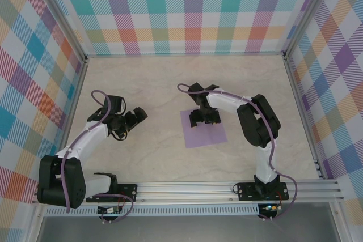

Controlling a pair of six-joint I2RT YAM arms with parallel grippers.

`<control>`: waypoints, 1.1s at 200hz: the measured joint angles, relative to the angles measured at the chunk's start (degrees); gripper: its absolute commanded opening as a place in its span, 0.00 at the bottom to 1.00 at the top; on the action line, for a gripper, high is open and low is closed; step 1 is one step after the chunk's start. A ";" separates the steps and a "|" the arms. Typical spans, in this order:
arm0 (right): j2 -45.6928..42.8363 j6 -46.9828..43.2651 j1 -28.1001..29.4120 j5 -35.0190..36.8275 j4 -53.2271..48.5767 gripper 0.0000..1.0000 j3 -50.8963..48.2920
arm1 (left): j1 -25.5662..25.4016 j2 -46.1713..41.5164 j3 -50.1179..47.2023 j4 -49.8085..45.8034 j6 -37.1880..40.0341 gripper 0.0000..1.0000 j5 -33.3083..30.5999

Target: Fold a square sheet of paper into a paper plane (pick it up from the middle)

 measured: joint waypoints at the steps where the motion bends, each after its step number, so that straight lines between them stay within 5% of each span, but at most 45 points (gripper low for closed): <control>1: 0.00 0.00 0.00 0.02 -0.02 0.83 0.02 | 0.00 0.00 0.00 0.00 0.00 1.00 0.02; 46: -0.52 0.07 0.09 -0.09 0.59 0.72 -0.31 | -0.13 0.07 0.00 0.00 0.00 1.00 0.02; 79: -2.91 0.59 -0.17 -1.31 3.58 0.43 -3.13 | -0.46 0.28 0.00 0.02 -0.22 1.00 0.20; 105: -5.35 2.14 -0.48 -8.83 8.22 0.24 -5.40 | -0.96 0.26 -0.15 1.20 -1.73 1.00 1.05; 174: -14.12 13.62 -0.72 -38.12 33.42 0.24 -10.43 | -2.32 -3.43 -8.37 17.53 -10.58 1.00 11.30; 220: -9.92 17.66 -1.57 -44.48 40.44 0.47 -11.80 | -4.02 -2.93 -12.13 29.94 -17.07 0.99 17.14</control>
